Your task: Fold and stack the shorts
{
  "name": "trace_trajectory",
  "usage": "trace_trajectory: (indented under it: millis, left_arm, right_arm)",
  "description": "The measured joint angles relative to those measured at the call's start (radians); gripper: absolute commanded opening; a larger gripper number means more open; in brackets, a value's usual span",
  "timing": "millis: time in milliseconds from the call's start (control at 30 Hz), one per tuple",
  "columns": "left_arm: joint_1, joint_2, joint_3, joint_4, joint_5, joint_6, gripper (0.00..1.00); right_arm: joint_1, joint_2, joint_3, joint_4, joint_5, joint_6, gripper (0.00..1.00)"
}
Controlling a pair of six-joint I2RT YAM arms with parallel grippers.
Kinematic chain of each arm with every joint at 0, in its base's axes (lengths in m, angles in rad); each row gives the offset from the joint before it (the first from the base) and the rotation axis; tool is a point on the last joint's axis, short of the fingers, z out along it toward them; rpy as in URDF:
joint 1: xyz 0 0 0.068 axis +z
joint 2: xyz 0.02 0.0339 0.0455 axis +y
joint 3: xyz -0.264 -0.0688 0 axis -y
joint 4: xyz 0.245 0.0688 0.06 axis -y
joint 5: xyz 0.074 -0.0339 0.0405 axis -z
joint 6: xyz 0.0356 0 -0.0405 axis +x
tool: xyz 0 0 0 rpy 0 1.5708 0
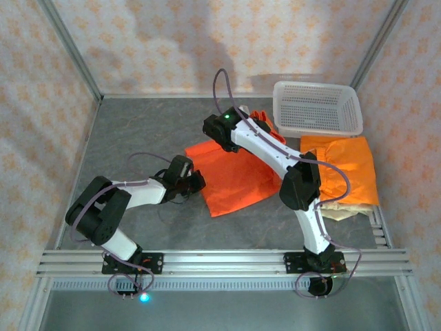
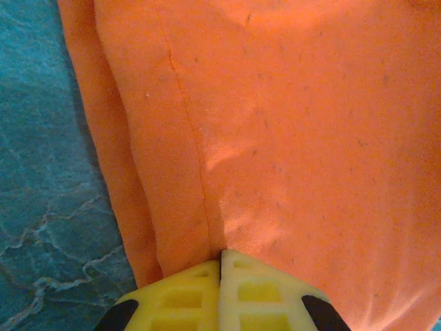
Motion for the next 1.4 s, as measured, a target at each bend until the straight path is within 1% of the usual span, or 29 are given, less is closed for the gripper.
trace_trajectory:
  millis: [300, 567, 700, 900, 1167, 1267, 1400]
  left_arm:
    - [-0.027, 0.006, -0.015, 0.000, -0.053, 0.006, 0.00]
    - [-0.048, 0.010, -0.015, 0.008, -0.076, 0.006, 0.00]
    - [-0.054, 0.019, -0.015, 0.026, -0.079, 0.005, 0.00]
    - [-0.061, 0.026, -0.015, 0.043, -0.081, 0.005, 0.00]
    - [-0.064, 0.035, -0.014, 0.059, -0.081, 0.005, 0.00]
    - [-0.068, 0.039, -0.013, 0.066, -0.081, 0.005, 0.00]
    - [-0.068, 0.040, -0.012, 0.068, -0.081, 0.005, 0.00]
  right_arm:
    - [0.014, -0.008, 0.037, 0.000, -0.099, -0.009, 0.00]
    - [0.090, 0.051, 0.182, 0.000, -0.166, 0.000, 0.02]
    - [0.129, 0.101, 0.217, 0.000, -0.213, 0.003, 0.02]
    - [0.171, 0.147, 0.226, 0.000, -0.293, 0.014, 0.04]
    - [0.174, 0.159, 0.214, 0.053, -0.432, 0.021, 0.07]
    - [0.174, 0.159, 0.198, 0.090, -0.493, 0.022, 0.09]
    - [0.174, 0.159, 0.175, 0.141, -0.574, 0.025, 0.18]
